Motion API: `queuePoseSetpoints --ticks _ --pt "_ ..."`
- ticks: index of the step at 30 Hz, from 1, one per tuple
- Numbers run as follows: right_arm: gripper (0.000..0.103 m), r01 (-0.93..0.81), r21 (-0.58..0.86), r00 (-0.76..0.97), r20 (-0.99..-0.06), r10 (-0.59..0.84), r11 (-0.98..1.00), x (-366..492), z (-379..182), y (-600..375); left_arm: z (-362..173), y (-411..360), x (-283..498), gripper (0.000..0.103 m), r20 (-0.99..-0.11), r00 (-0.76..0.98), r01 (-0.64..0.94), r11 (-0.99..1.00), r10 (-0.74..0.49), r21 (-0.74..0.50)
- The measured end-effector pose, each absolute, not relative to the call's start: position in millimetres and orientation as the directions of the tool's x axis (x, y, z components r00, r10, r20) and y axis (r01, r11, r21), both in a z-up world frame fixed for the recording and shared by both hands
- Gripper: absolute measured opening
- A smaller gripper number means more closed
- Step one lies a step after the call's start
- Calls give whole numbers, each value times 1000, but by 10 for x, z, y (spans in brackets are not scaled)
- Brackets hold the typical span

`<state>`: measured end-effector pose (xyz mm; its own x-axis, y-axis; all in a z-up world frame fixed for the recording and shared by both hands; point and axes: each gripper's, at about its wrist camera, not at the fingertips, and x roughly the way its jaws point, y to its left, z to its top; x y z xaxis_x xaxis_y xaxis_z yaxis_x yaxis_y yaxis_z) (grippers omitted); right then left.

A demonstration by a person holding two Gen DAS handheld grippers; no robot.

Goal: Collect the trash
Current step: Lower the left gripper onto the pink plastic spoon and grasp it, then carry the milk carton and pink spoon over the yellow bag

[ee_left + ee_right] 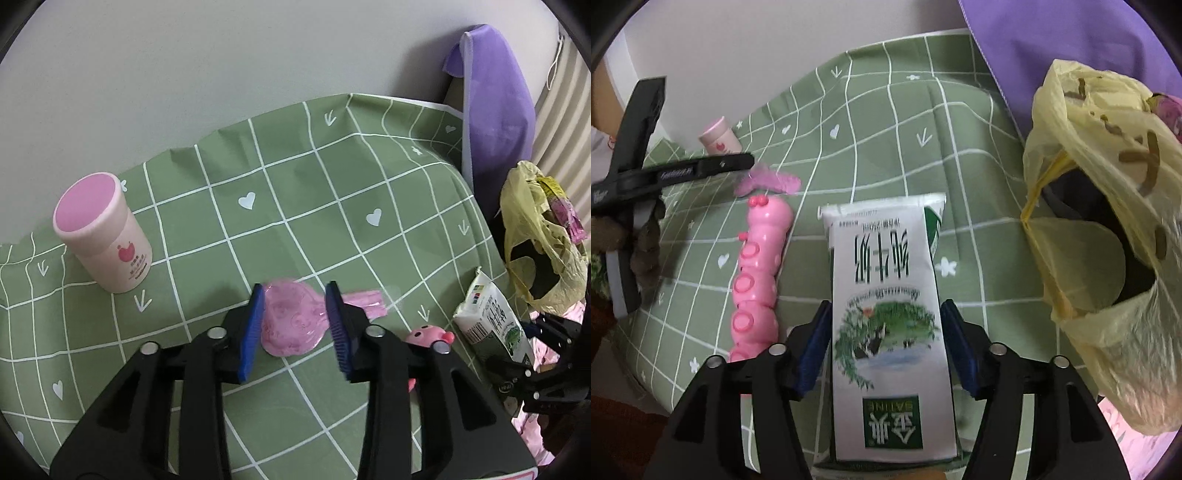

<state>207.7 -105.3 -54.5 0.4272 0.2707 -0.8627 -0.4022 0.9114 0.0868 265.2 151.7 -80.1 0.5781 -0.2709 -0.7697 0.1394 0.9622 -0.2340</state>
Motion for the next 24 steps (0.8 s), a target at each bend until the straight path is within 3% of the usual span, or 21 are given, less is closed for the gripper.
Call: queuePoseSetpoints --ticks 4,6,12,13,15,24 --pt "57 -418 92 431 -856 286 904 2134 -497 -1031 -756 1477 2575 44 -759 593 153 963 -271 -224" --pt "50 -422 80 430 -859 277 903 2170 -487 -1012 -773 1463 2556 44 -762 587 149 962 -272 -228" --pt "49 -412 45 474 -843 256 910 2137 -368 -1037 -893 1442 2626 44 -803 552 92 973 -226 -210" --pt "48 -410 45 478 -840 257 911 2128 -351 -1049 -923 1445 2649 43 -815 539 73 976 -212 -205" --pt "48 -408 37 489 -835 253 912 2102 -311 -1072 -931 1482 2659 28 -814 541 53 975 -210 -216" --pt "48 -398 21 538 -805 252 917 2006 -108 -1214 -695 1580 2567 28 -779 589 45 971 -215 -234"
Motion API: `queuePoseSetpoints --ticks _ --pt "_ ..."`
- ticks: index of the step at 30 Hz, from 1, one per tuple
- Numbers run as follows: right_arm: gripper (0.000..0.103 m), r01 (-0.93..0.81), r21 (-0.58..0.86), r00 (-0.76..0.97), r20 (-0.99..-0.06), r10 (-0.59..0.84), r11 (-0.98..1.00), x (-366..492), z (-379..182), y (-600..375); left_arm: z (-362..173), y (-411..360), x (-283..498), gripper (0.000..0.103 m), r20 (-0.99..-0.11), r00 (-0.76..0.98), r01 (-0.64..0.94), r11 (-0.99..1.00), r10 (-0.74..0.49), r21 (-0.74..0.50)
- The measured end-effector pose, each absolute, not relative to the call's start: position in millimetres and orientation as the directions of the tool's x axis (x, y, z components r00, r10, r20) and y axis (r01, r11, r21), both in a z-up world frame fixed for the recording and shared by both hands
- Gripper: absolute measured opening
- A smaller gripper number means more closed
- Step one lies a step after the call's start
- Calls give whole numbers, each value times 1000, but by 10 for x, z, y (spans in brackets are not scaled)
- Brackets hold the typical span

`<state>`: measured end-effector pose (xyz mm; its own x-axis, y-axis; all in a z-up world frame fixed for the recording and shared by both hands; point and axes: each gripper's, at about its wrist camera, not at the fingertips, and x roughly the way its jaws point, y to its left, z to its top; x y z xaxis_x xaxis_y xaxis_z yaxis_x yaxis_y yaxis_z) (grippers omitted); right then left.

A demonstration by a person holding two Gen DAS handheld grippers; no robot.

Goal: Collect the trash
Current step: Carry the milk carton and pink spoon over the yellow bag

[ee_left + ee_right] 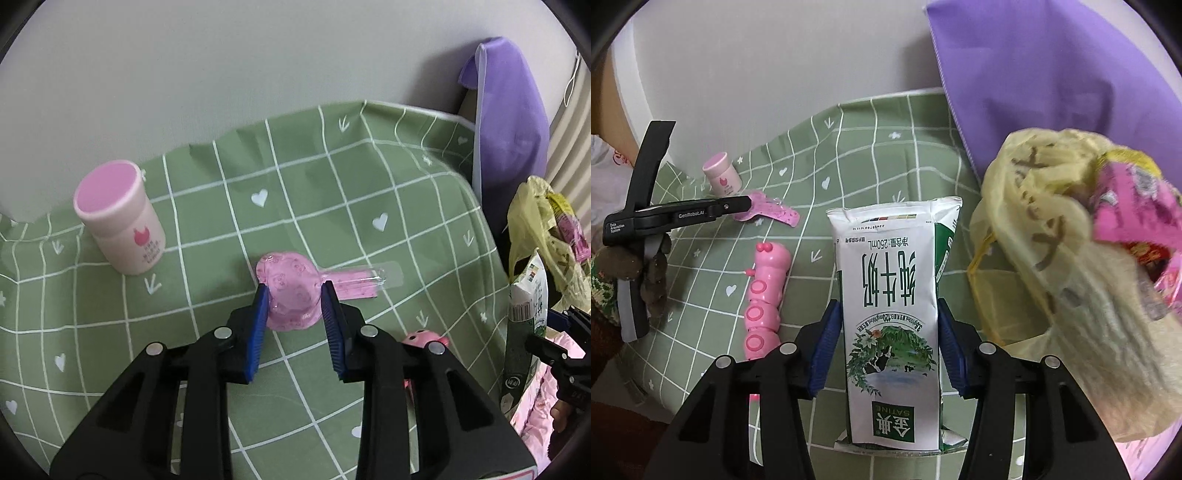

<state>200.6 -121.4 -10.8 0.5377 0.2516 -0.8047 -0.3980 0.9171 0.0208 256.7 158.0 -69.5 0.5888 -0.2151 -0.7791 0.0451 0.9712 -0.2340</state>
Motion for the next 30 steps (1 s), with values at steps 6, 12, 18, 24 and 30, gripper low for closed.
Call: queuePoseSetpoints --ticks 6,12,18,24,30 --pt "48 -393 17 588 -764 266 919 2031 150 -1315 -311 1516 2562 28 -733 649 71 976 -203 -208" --pt "48 -381 -1 668 -692 274 925 2050 619 -1493 261 1235 2678 28 -643 725 152 968 -246 -199" --pt "48 -321 -29 754 -612 238 947 2037 1047 -1835 708 811 2819 28 -565 749 264 938 -347 -226" --pt "48 -218 -52 815 -559 153 974 2009 1292 -2301 963 276 2864 28 -523 737 378 902 -429 -208" --pt "48 -107 -80 867 -495 54 991 1942 1575 -2804 1155 -183 2862 28 -490 703 478 852 -516 -212"
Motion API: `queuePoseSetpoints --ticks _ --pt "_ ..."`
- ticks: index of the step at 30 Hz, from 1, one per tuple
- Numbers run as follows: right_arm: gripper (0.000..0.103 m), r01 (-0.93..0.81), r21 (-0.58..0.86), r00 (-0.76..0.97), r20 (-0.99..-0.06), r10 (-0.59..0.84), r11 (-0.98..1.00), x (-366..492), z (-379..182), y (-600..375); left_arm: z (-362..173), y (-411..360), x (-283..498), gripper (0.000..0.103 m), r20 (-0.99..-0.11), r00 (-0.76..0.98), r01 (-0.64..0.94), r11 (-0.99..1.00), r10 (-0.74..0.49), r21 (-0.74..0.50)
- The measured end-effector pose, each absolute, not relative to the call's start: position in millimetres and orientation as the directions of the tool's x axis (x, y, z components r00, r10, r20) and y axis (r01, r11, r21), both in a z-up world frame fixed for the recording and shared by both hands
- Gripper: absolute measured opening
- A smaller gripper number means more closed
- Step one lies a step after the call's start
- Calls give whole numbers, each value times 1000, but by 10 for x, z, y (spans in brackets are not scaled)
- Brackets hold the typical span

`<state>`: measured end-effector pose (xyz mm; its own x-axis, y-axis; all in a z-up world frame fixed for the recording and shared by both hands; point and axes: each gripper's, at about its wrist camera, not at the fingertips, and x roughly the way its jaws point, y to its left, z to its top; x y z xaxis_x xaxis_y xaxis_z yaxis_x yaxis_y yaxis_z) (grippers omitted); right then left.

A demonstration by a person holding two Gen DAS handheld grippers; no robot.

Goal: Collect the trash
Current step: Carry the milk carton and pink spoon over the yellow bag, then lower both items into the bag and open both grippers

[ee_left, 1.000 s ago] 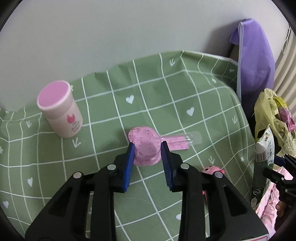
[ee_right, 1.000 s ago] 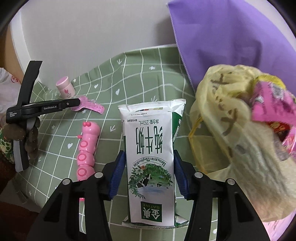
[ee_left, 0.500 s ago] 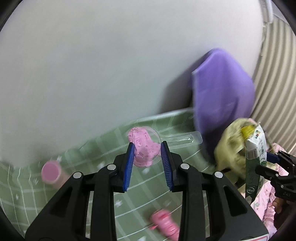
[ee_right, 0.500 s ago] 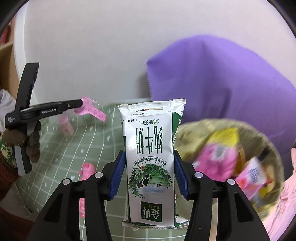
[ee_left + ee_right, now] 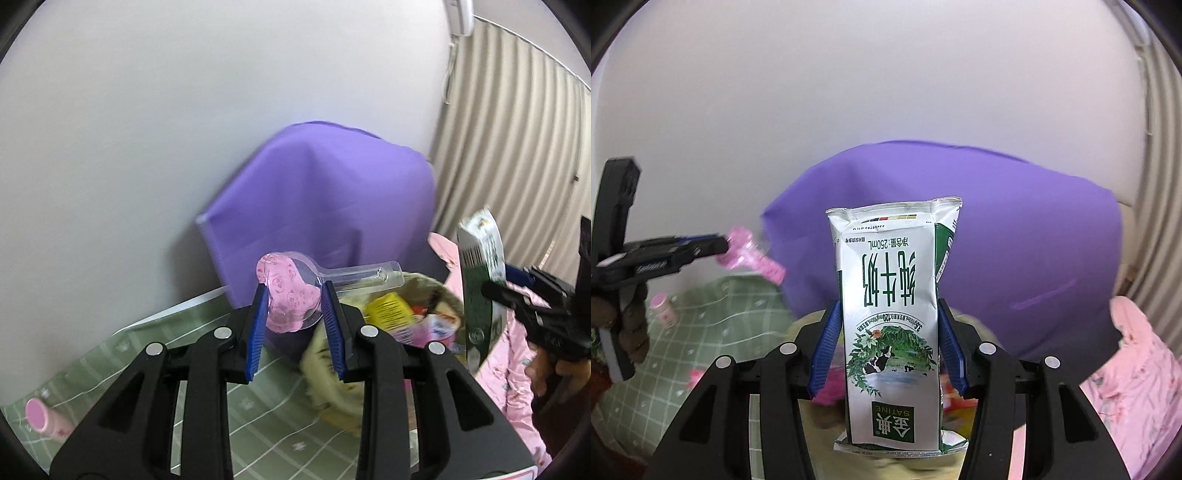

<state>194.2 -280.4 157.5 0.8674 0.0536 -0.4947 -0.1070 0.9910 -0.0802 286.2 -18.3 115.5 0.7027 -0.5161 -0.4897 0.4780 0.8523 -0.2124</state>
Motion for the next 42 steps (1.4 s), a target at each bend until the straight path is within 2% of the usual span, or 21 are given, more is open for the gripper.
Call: queuePoseSetpoints --ticks 6,12,19,22,31,35,42 --pt "48 -19 -47 869 -495 -7 999 1922 1586 -3276 1128 -665 2846 28 -511 628 567 795 -587 -216" --pt "48 -34 -9 857 -515 24 999 2015 1438 -3378 941 -1142 2806 28 -560 487 655 704 -671 -274" --pt "48 -81 60 790 -604 100 995 2416 968 -3500 468 -1633 2995 28 -665 386 677 686 -640 -267" --pt "48 -94 41 767 -635 98 995 2501 788 -3469 423 -1685 3096 28 -672 383 664 694 -634 -277" --pt "48 -105 33 762 -639 102 994 2582 722 -3436 427 -1770 3206 28 -683 387 659 704 -620 -265" --pt "47 -107 47 750 -652 112 993 2619 694 -3368 490 -1586 3092 27 -681 410 646 720 -607 -253" --pt "47 -109 -12 727 -683 72 994 2655 638 -3228 456 -1470 3110 27 -685 401 636 723 -608 -269"
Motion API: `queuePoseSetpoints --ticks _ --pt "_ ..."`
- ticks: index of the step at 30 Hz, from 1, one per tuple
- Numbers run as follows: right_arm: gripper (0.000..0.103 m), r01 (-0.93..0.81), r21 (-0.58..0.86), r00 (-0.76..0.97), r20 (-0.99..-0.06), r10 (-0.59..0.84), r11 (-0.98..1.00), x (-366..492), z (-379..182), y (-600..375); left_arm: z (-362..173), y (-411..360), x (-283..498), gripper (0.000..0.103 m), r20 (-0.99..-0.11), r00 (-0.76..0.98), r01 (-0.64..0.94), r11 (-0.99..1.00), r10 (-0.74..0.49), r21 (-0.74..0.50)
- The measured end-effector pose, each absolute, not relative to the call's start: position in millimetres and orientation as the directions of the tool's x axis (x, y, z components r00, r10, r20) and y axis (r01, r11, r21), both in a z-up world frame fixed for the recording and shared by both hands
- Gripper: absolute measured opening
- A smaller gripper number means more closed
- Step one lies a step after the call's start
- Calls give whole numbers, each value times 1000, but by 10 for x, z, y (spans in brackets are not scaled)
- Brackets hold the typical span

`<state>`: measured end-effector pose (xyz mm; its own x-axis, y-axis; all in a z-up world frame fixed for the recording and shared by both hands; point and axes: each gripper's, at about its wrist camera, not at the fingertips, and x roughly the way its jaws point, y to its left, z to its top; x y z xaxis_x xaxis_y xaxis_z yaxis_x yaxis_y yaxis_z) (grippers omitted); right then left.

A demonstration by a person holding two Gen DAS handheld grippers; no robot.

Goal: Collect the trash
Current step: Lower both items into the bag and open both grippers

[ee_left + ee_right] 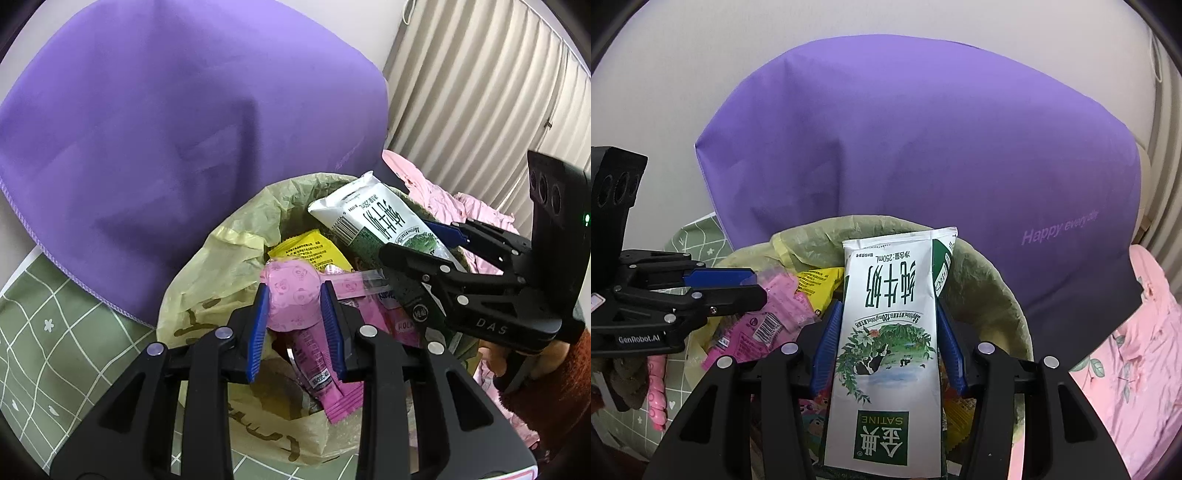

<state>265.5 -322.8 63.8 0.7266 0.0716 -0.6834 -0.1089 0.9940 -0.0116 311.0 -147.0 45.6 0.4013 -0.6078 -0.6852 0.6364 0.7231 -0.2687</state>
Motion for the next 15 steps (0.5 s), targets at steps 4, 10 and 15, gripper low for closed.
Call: queuePoseSetpoints --ticks 4,10,15 --pt "47 -93 -15 722 -690 57 996 2568 675 -3337 521 -1576 3102 27 -682 390 660 704 -619 -261" --pt "47 -96 36 730 -677 95 995 2458 731 -3521 518 -1675 3096 27 -686 396 663 707 -610 -247" --pt "47 -105 51 742 -661 112 993 2403 761 -3505 513 -1591 3161 27 -692 400 647 720 -601 -251"
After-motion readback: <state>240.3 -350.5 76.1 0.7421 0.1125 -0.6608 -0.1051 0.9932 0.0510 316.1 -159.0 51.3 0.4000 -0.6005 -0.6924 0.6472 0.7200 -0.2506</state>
